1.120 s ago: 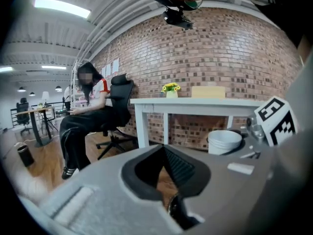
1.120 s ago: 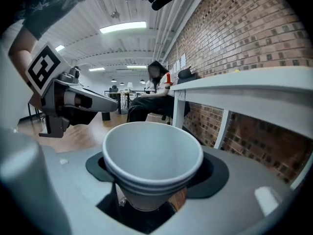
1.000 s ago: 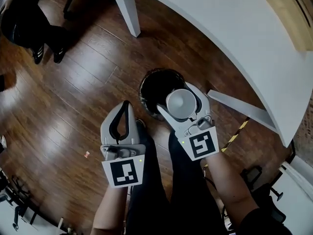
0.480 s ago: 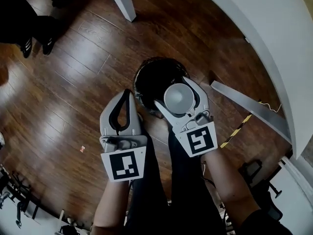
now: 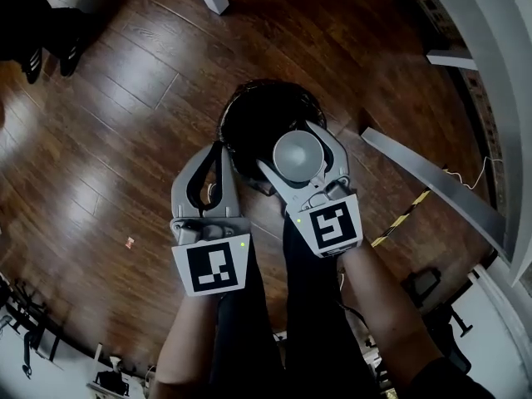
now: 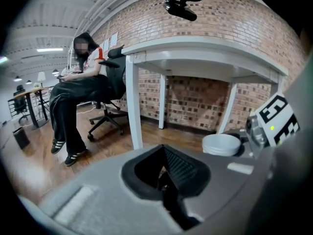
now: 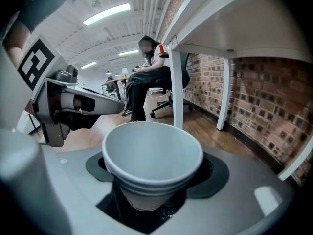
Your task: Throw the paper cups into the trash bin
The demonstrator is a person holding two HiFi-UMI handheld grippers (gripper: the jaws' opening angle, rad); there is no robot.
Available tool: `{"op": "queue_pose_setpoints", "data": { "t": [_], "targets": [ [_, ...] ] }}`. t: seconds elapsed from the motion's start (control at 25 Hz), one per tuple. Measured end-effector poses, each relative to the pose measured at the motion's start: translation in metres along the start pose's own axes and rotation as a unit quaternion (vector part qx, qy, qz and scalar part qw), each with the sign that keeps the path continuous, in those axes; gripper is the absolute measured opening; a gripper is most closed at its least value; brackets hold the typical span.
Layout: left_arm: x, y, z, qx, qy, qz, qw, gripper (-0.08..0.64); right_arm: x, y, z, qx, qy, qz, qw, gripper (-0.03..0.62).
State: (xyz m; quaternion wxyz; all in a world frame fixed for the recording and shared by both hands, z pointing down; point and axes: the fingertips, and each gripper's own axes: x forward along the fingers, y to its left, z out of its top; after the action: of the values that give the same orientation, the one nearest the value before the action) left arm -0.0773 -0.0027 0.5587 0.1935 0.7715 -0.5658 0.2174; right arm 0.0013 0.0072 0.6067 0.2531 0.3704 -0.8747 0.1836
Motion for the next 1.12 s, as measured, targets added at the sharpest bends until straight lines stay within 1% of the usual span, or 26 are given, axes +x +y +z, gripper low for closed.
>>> {"op": "queue_pose_setpoints", "data": {
  "t": [0.16,0.32,0.52,0.84,0.96,1.12],
  "targets": [
    [0.007,-0.004,-0.018,0.012,0.018,-0.005,0.9998,0.005,0.008,-0.004,-0.016,-0.004,0.007,-0.003,1.0,0.379],
    [0.011,-0.009,-0.029,0.019,0.026,-0.011,0.9994,0.005,0.016,-0.004,-0.029,-0.005,0.021,-0.001,1.0,0.379],
    [0.011,-0.013,-0.034,0.014,0.03,-0.013,0.9994,0.005,0.019,-0.008,-0.044,0.001,0.043,-0.011,0.999,0.382],
    [0.013,-0.01,-0.038,0.011,0.031,-0.011,0.9994,0.005,0.031,-0.004,-0.067,0.022,0.075,-0.006,0.997,0.387],
    [0.013,-0.011,-0.045,0.013,0.036,-0.012,0.9992,0.005,0.036,-0.005,-0.078,0.034,0.086,-0.008,0.996,0.385],
    [0.016,-0.012,-0.059,0.011,0.046,-0.01,0.9988,0.005,0.043,-0.007,-0.094,0.038,0.1,-0.011,0.994,0.385]
  ]
}}
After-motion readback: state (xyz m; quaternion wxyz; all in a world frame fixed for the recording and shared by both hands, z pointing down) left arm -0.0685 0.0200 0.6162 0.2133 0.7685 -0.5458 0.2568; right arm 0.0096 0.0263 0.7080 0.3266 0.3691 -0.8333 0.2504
